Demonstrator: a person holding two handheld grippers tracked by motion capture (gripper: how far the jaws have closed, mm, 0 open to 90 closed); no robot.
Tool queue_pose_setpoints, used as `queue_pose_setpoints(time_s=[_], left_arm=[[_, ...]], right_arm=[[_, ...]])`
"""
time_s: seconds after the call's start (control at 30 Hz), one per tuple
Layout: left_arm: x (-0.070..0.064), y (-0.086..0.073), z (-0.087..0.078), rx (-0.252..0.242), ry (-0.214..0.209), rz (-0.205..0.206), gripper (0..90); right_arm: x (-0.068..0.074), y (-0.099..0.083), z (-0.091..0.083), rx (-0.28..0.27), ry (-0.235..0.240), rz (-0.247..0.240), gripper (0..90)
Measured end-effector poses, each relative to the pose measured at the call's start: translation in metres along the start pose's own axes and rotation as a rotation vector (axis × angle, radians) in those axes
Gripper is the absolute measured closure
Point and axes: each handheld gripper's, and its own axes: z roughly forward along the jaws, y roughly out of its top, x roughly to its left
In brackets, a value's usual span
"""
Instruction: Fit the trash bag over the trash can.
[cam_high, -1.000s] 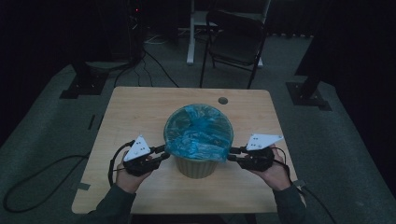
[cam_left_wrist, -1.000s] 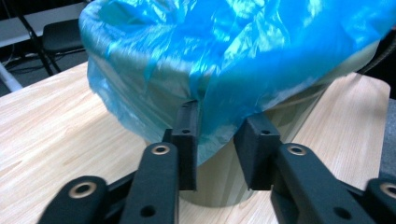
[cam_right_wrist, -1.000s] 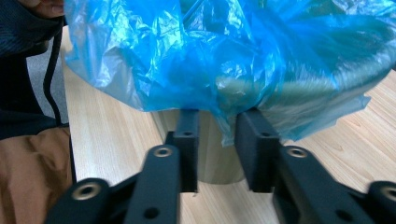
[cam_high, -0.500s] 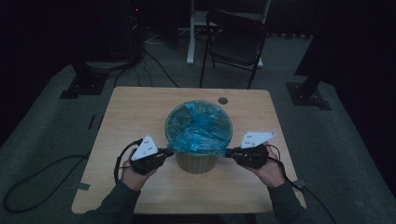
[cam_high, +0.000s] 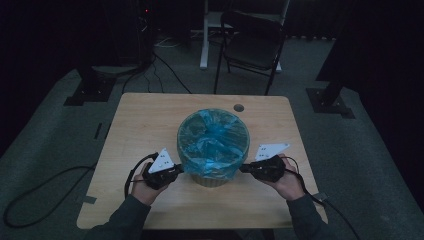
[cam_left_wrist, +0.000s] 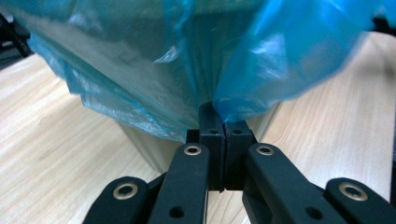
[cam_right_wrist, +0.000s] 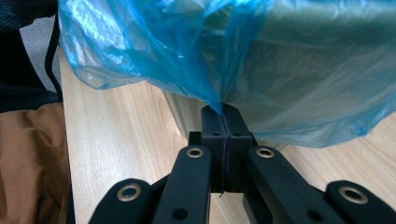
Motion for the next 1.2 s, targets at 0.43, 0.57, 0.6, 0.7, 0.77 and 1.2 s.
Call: queue_pose_setpoints(time_s=[0.43,0.57,0.6,0.7,0.77,1.2], left_arm=[[0.021,-0.015,0.001,0.001,-0.027,-0.106,89.3],[0.024,-0.018,-0.002,-0.003,-0.022,-0.120,89.3],[0.026,-0.020,-0.003,-0.002,-0.026,-0.135,89.3],[0.030,-0.023,-0.004,-0.005,-0.029,-0.162,88.8],[0.032,-0.024,-0.006,-0.006,-0.026,-0.177,88.1],[0.040,-0.034,-0.025,-0.029,-0.051,-0.225,70.0]], right_arm=[[-0.011,-0.012,0.003,0.042,-0.023,0.042,90.0],[-0.013,-0.014,0.001,0.042,-0.028,0.052,90.0],[-0.015,-0.016,0.000,0.043,-0.031,0.060,90.0],[-0.016,-0.017,0.000,0.047,-0.032,0.062,90.0],[-0.016,-0.018,0.000,0.050,-0.032,0.064,90.0],[-0.016,-0.019,-0.002,0.048,-0.029,0.063,89.9]])
